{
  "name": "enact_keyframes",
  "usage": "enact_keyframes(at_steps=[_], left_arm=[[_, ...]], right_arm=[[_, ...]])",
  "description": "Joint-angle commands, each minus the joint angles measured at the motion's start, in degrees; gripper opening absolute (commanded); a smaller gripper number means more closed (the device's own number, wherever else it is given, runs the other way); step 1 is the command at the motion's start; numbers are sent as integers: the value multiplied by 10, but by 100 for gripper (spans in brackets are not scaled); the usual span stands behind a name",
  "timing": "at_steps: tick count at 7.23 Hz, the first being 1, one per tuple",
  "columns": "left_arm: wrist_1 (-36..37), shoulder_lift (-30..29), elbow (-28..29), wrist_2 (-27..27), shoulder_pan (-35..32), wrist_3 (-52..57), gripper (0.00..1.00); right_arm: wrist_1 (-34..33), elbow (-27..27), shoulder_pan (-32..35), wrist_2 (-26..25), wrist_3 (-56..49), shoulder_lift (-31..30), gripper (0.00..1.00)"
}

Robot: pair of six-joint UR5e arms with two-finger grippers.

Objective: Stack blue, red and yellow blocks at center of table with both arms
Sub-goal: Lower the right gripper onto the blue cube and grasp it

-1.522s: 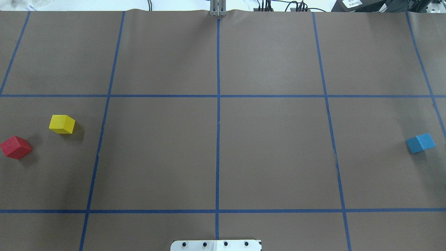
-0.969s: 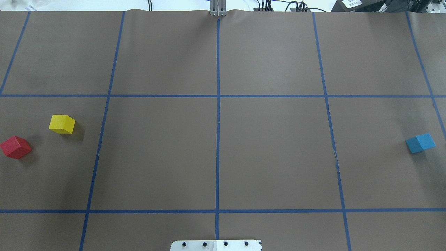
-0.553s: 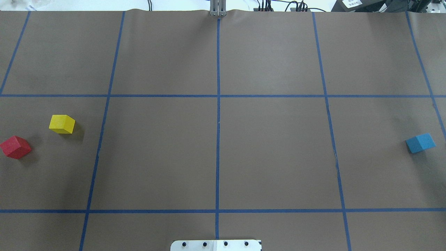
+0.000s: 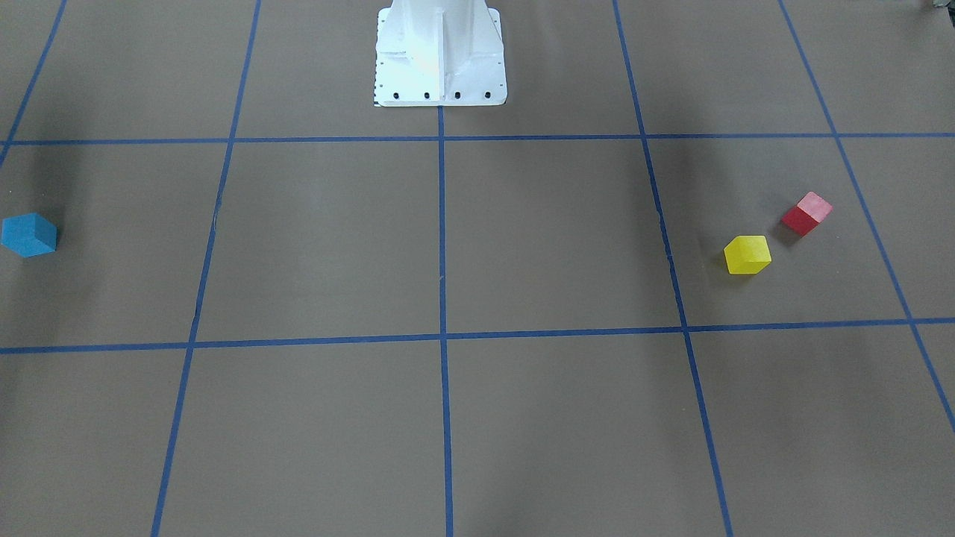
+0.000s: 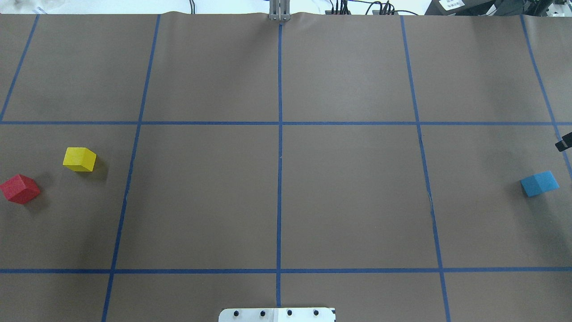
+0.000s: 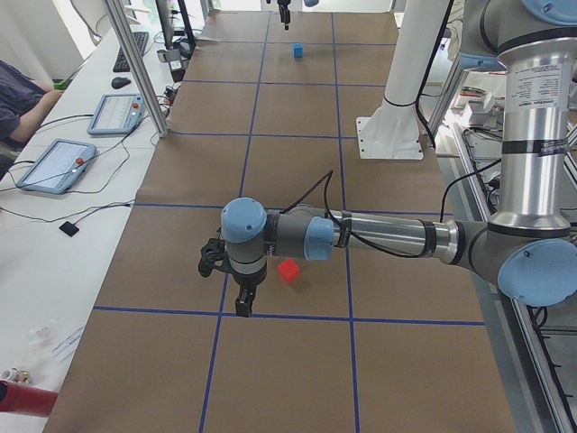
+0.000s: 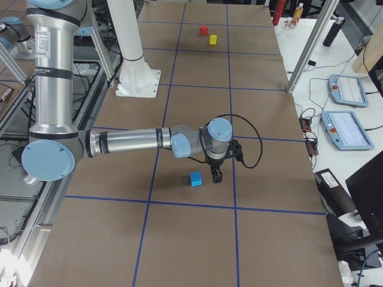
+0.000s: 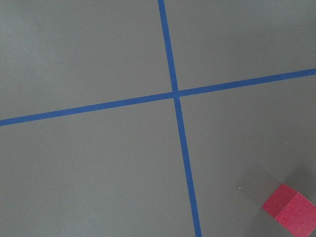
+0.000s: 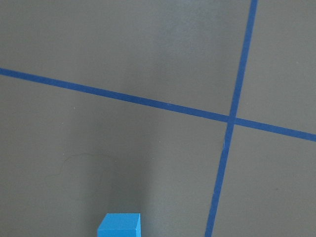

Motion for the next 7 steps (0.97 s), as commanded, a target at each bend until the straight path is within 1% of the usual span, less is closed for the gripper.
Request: enact_keyframes(at_steps=[1,3,5,7], left_arm=[[0,-1,0,-1,0,0,100],[0,-1,0,-1,0,0,100],[0,-2,0,-1,1,0,100],[0,-2,0,-1,1,0,100]], right_arm=[[13,-1,-60,-35,47,-5,100],[12,-3,-78,-36,48,-14,100],[13,-26,-93,-34,44,-14,100],[11,-30,-107,-35,47,-14,100]])
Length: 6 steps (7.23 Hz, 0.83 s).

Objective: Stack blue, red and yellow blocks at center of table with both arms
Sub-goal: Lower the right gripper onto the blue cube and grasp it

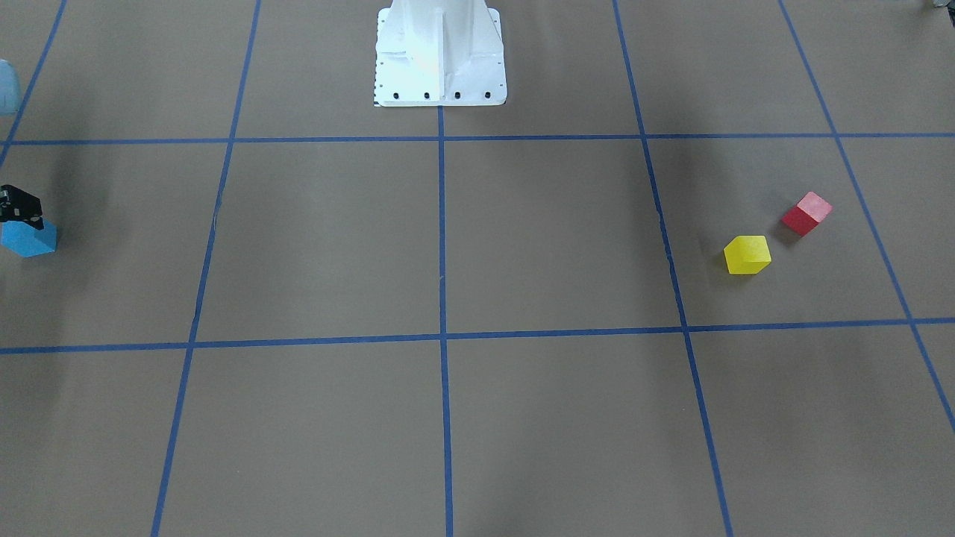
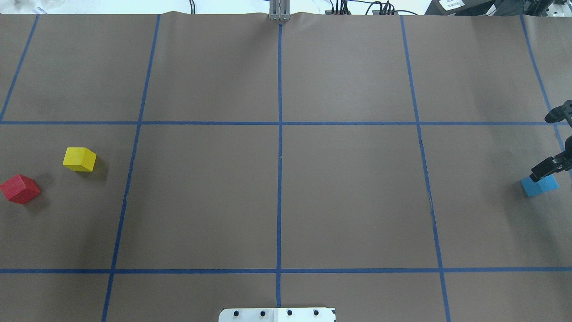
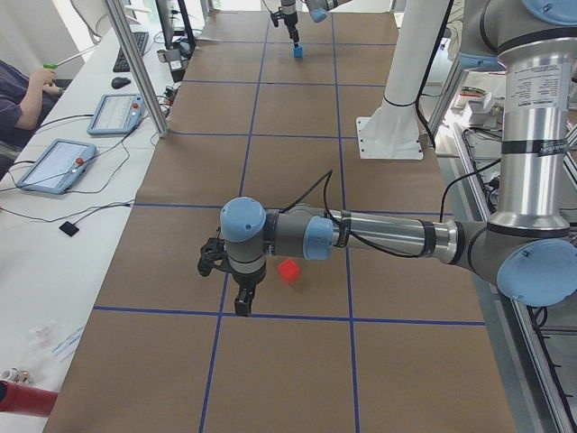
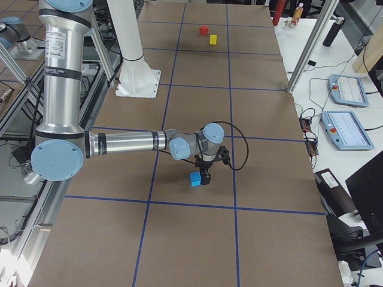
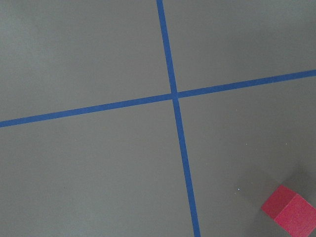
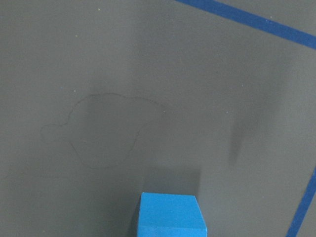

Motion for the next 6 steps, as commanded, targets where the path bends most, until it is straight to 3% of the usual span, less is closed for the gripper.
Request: enact_keyframes(at_steps=[1,2,3,4,6], left_arm=[[0,-1,-1,0,0,0,100],[0,-1,-1,0,0,0,100],[0,-1,-2,0,0,0,100],[0,-1,-2,0,0,0,100],[0,-1,-1,0,0,0,100]], right_arm=[[0,-19,-10,2,-1,0,99],[0,-20,-12,4,5,3,75],[-1,-21,-13,4,5,4,42],[-1,-22,-13,4,4,7,0],[-19,24,-11,18,3,14,0]])
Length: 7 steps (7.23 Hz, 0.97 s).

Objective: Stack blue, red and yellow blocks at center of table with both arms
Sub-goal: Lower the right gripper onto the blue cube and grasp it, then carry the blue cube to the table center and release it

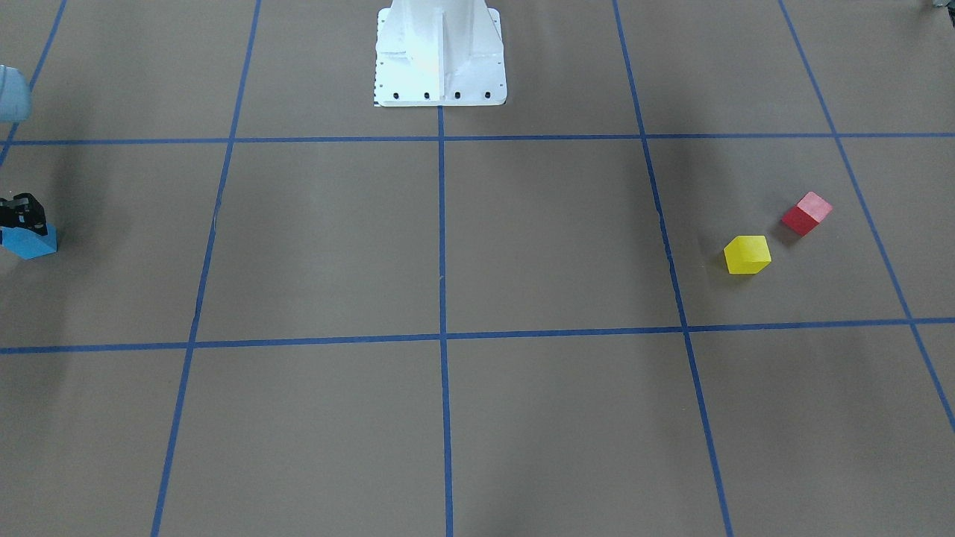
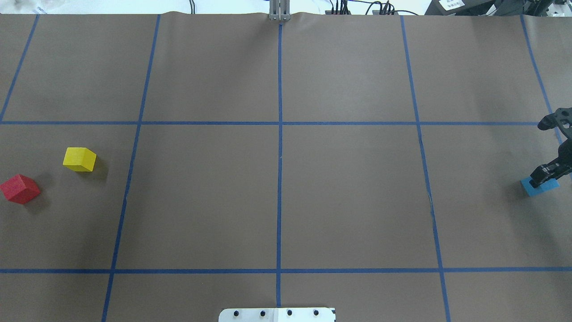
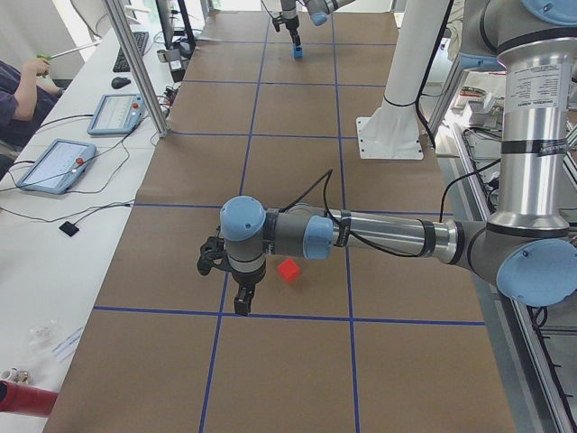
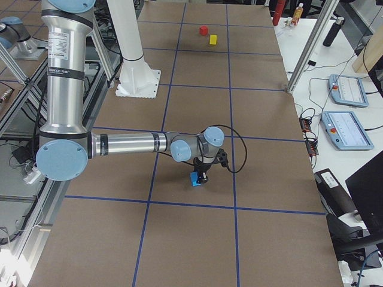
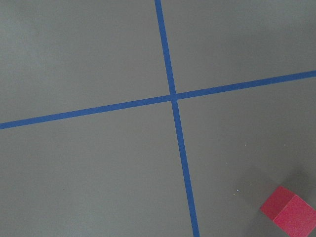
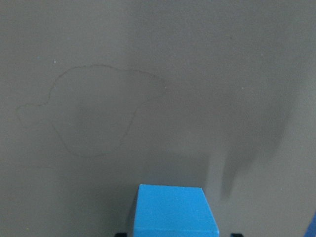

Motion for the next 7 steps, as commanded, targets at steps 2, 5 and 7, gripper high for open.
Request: enact_keyframes(at_steps=[2,5,7], left_arm=[[-1,0,1,-1,0,1,100],[-1,1,3,-1,0,2,100],[-1,1,7,-1,0,3,100]], right_arm=[[-235,97,14,36,1,134,0],[-409,58,-115,31,220,397,0],[-281,-86,-201,22,396,511,0]])
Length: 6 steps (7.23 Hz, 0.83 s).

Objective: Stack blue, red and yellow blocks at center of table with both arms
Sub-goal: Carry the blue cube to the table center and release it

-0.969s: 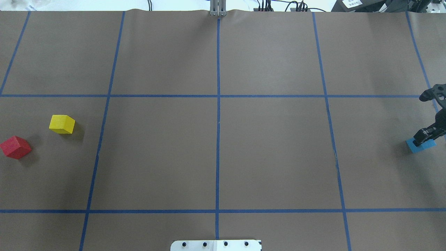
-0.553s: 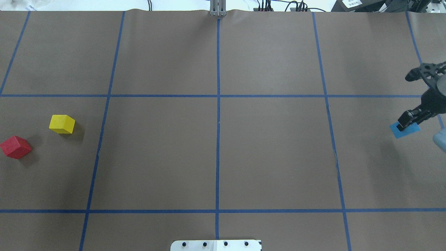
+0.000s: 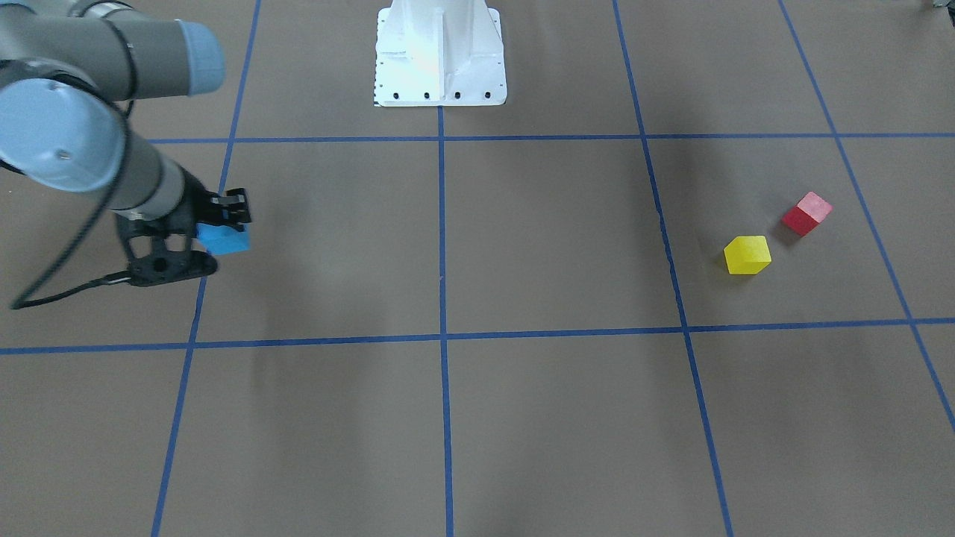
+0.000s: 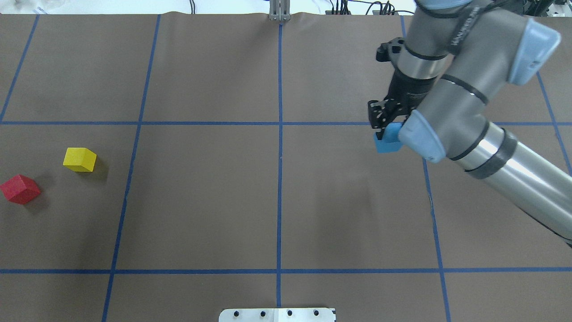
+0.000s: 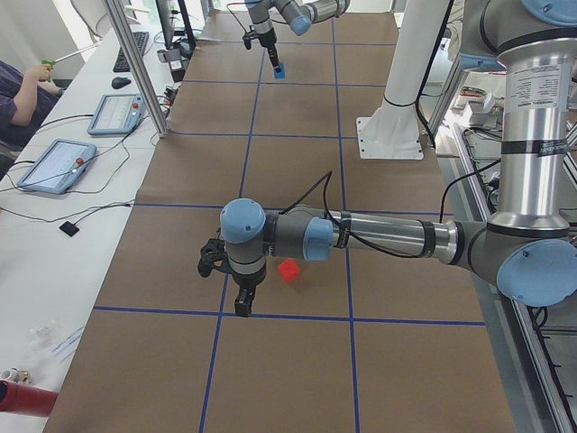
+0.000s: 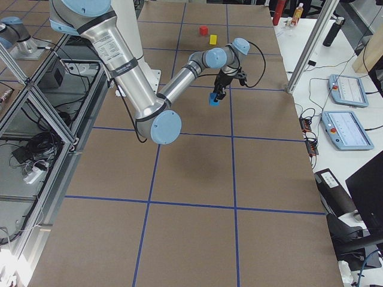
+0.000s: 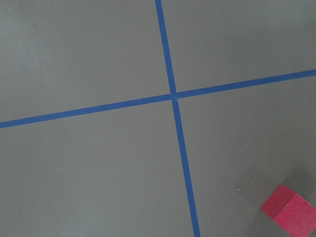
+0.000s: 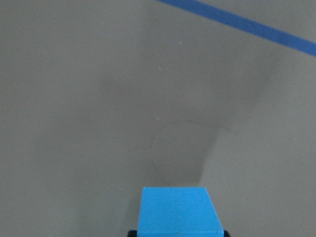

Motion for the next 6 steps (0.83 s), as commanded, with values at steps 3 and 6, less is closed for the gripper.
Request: enact_keyframes(at_steps=[3,6], left_arm=[[0,0,7,0,0,1,100],[0,0,8,0,1,0,100]], right_arm=[[173,-224,-94,-27,171,145,0],[221,-260,-117,-70,200,166,0]])
